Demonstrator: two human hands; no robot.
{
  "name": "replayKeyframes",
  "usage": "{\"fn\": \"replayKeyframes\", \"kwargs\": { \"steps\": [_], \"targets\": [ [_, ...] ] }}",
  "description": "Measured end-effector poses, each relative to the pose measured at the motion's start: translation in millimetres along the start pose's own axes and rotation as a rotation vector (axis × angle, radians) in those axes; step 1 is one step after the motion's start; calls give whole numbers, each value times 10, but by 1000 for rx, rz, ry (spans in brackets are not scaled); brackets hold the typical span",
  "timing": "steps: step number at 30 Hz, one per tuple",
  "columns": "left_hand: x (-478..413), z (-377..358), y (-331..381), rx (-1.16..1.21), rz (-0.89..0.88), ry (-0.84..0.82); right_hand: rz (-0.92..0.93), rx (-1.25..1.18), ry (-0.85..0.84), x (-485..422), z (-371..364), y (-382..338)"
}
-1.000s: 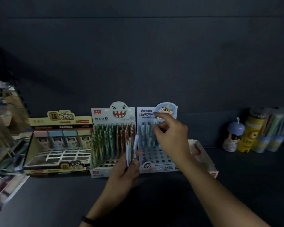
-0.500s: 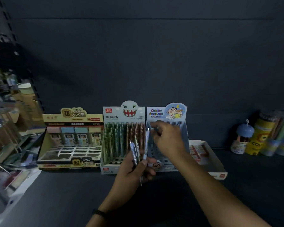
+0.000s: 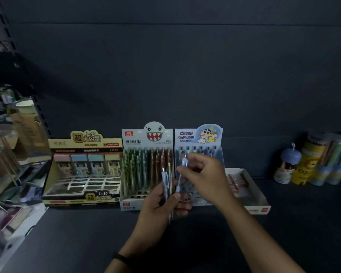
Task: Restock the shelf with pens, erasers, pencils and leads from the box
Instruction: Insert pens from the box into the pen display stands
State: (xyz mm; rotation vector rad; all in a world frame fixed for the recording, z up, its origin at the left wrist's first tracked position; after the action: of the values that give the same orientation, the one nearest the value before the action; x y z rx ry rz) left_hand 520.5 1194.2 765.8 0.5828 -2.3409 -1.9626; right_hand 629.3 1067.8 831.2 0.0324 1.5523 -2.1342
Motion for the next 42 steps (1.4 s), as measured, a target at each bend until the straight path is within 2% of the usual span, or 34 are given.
{"fn": "replayKeyframes", "kwargs": {
  "steps": [3,6,9,14,17,22,32,42],
  "targets": [
    [30,-91,7,49,59,-2,26,-26,70,45,155,-51],
    [-12,-237,45,-21,67,-9,51,-98,213,61,390,-68],
    [-122,-369,7,-4,149,-104,68,-149,342,9,644,-25],
    [-179,-454,-158,157,329,-92,121,86,455,-143,822,179],
    [-151,-488,-238,134,300,-123,155,185,467,-209,812,241],
    [-66,-520,-226,4,153,-191,190,284,454,-292,733,320],
    [-68,-481,-211,96,169,-108,243,400,444,-471,661,421],
    [-97,-453,-228,85,169,-132,211,463,404,-527,703,451]
  ]
}}
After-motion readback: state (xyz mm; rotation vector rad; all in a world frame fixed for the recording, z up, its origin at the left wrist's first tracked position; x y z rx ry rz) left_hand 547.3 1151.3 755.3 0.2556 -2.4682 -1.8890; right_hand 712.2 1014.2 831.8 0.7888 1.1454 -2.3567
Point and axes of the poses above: each hand's wrist, its own x-axis away from the middle knuckle, its own z-axis out of the back of the hand, y = z × x, the point moved 2 cm from there along -x, towards the middle knuckle, and after that the axes turned 4 degrees about -z, right-handed, at the moved point
